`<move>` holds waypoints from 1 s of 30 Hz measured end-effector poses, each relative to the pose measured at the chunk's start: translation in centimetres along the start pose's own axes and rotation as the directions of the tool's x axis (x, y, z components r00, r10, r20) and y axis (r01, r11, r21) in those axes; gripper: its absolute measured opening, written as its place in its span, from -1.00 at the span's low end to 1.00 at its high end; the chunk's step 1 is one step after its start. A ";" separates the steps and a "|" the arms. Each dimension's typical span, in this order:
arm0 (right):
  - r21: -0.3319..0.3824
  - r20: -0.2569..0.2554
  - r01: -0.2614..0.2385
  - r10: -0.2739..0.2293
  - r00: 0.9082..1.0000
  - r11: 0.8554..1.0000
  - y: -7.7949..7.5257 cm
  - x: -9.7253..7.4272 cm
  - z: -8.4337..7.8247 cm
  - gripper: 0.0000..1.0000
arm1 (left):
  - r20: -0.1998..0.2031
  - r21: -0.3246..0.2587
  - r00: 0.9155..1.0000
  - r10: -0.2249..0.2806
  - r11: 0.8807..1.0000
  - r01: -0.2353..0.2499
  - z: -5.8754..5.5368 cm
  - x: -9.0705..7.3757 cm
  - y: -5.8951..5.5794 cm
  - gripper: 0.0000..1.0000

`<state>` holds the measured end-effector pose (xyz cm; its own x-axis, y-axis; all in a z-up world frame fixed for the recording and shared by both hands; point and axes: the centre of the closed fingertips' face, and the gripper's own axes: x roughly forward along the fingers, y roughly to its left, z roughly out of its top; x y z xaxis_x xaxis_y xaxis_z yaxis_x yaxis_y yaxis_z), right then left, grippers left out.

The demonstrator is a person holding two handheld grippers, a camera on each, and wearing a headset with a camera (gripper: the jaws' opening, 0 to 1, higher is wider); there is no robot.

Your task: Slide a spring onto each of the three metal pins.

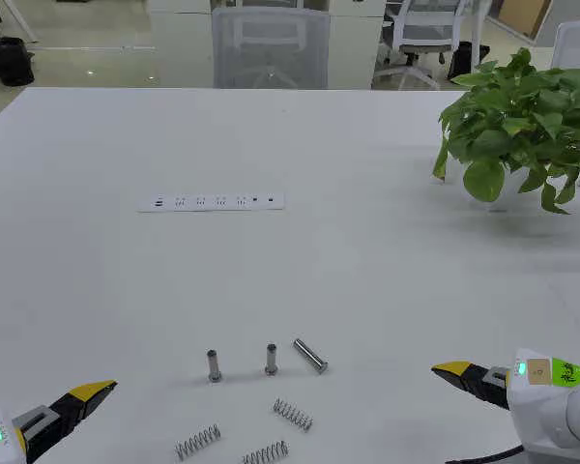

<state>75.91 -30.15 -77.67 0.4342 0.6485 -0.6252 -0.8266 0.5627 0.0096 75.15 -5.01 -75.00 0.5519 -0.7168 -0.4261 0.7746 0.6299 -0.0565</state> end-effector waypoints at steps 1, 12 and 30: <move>-0.001 0.000 0.000 0.000 1.000 1.000 0.0 0.0 0.0 0.74 | 0.001 0.000 1.000 0.000 1.000 0.000 0.0 0.0 0.0 0.96; -0.001 0.001 0.001 -0.001 1.000 1.000 0.1 -0.1 0.1 0.74 | 0.001 0.001 1.000 -0.002 1.000 0.002 0.1 0.0 -0.1 0.97; -0.014 -0.010 -0.004 0.004 1.000 1.000 -0.8 0.1 0.1 0.74 | -0.001 -0.005 1.000 -0.004 1.000 0.004 -0.1 0.1 0.0 0.96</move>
<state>76.69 -30.52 -77.66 0.4277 0.6455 -0.6328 -0.8333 0.5528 0.0007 75.16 -5.02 -75.10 0.5484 -0.7189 -0.4272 0.7752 0.6286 -0.0626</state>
